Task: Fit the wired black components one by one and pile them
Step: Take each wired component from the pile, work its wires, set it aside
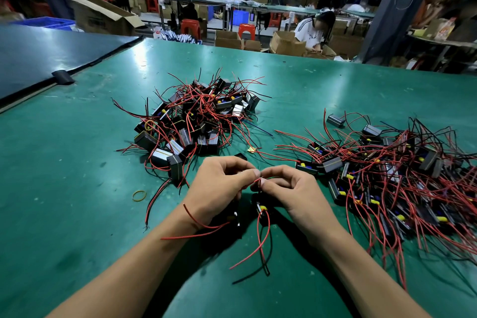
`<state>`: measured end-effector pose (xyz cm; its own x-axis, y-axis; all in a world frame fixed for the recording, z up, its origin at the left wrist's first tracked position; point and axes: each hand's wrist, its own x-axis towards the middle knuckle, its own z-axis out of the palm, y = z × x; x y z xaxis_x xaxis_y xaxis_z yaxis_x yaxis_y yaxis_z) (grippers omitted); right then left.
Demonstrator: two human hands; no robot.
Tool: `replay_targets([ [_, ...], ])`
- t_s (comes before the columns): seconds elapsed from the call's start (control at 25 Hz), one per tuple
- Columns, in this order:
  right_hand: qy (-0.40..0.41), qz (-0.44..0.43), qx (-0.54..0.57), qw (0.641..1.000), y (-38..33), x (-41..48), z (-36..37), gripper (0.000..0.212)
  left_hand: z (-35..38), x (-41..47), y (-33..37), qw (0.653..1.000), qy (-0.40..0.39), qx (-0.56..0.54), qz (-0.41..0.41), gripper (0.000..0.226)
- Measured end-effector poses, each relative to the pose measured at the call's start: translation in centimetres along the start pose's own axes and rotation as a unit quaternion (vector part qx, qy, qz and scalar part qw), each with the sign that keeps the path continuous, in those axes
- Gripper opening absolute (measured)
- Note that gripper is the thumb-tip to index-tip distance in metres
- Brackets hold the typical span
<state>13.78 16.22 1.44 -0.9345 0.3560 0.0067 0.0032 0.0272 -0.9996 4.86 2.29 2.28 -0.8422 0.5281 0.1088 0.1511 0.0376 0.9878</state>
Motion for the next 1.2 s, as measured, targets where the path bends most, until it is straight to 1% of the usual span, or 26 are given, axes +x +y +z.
replay_targets([
  [0.08, -0.008, 0.003, 0.001, 1.0, 0.0, 0.0, 0.0, 0.01, 0.0, 0.0, 0.0, 1.0, -0.002, 0.014, 0.002, 0.006],
  [0.16, -0.017, -0.007, -0.009, 1.0, 0.0, 0.0, -0.1, 0.013, -0.1, -0.2, 0.1, 0.999, -0.015, 0.041, 0.022, 0.007],
  [0.24, -0.004, -0.05, -0.046, 0.998, -0.2, 0.1, -0.4, 0.013, -0.2, -0.3, 0.3, 0.996, -0.025, 0.069, 0.041, 0.007],
  [0.36, 0.024, -0.097, -0.102, 0.99, -0.4, 0.1, -0.5, 0.005, -0.4, -0.3, 0.4, 0.993, -0.045, 0.093, 0.053, 0.008],
  [0.48, 0.031, -0.111, -0.156, 0.981, -0.4, 0.2, -0.6, 0.009, -0.6, -0.4, 0.8, 0.99, -0.073, 0.103, 0.058, 0.01],
  [0.56, 0.026, -0.122, -0.17, 0.977, -0.6, 0.1, -0.8, 0.011, -0.7, -0.5, 1.0, 0.99, -0.083, 0.097, 0.062, 0.009],
  [0.68, 0.021, -0.148, -0.193, 0.97, -1.1, 0.0, -1.1, 0.012, -0.8, -0.6, 1.0, 0.99, -0.077, 0.097, 0.07, 0.007],
  [0.76, 0.02, -0.151, -0.199, 0.968, -1.3, 0.1, -1.3, 0.011, -0.7, -0.6, 0.9, 0.99, -0.072, 0.101, 0.073, 0.005],
  [0.92, 0.024, -0.168, -0.217, 0.961, -1.5, 0.0, -1.2, 0.014, -0.5, -0.6, 0.9, 0.99, -0.07, 0.104, 0.068, 0.004],
  [1.2, 0.054, -0.202, -0.258, 0.943, -1.6, -0.1, -0.8, 0.013, -0.6, -0.4, 1.1, 0.993, -0.09, 0.071, 0.021, 0.009],
])
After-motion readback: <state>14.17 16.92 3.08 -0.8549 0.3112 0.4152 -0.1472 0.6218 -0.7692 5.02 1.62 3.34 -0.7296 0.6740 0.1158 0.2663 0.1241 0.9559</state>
